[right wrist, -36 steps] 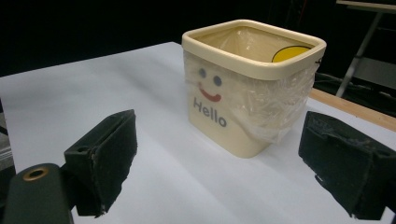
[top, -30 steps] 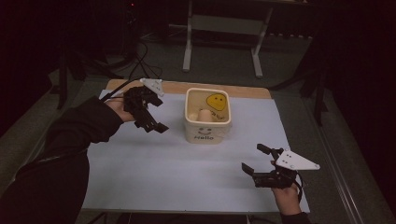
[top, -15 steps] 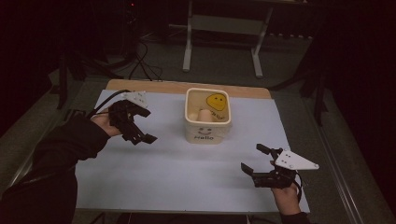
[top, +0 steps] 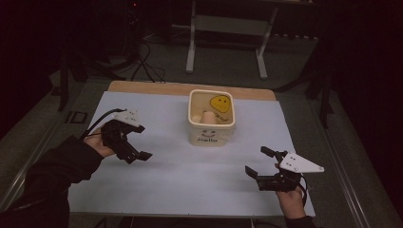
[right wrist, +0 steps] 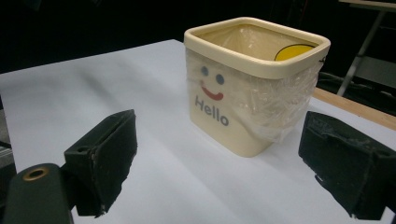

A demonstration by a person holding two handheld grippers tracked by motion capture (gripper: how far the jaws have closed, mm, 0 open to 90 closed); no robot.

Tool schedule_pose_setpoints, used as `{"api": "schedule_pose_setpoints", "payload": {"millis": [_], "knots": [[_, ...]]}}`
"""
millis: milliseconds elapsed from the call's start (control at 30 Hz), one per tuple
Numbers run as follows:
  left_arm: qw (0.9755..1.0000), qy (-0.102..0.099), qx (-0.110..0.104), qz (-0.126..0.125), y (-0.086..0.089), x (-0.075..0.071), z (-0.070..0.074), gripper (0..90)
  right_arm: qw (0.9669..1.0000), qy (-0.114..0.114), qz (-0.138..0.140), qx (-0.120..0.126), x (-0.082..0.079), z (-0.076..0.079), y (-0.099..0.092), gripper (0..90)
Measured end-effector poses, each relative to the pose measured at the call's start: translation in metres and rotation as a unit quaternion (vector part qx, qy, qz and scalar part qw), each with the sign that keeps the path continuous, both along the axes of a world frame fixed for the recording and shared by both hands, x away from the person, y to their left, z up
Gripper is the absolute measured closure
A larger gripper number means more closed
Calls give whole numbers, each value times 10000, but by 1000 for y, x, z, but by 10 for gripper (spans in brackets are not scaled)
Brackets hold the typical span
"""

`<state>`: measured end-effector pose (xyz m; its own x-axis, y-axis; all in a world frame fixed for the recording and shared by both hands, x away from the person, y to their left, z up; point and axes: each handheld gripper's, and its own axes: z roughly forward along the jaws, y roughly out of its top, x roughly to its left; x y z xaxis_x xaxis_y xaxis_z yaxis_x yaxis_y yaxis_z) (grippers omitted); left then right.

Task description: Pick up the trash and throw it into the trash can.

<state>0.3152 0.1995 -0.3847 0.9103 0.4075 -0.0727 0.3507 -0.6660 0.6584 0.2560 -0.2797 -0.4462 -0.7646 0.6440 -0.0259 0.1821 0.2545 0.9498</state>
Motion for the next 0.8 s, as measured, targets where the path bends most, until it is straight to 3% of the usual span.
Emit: {"api": "schedule_pose_setpoints", "payload": {"millis": [167,567,800], "knots": [[9997,20,-203,117,4,-10,-13,14,10000,0,6,-9,0,0,0,113],[9986,-52,-429,319,8,-30,-43,14,10000,-6,-3,-8,0,0,0,113],[9973,61,-631,366,10,-40,-60,15,10000,33,-9,-12,1,-1,1,113]]}}
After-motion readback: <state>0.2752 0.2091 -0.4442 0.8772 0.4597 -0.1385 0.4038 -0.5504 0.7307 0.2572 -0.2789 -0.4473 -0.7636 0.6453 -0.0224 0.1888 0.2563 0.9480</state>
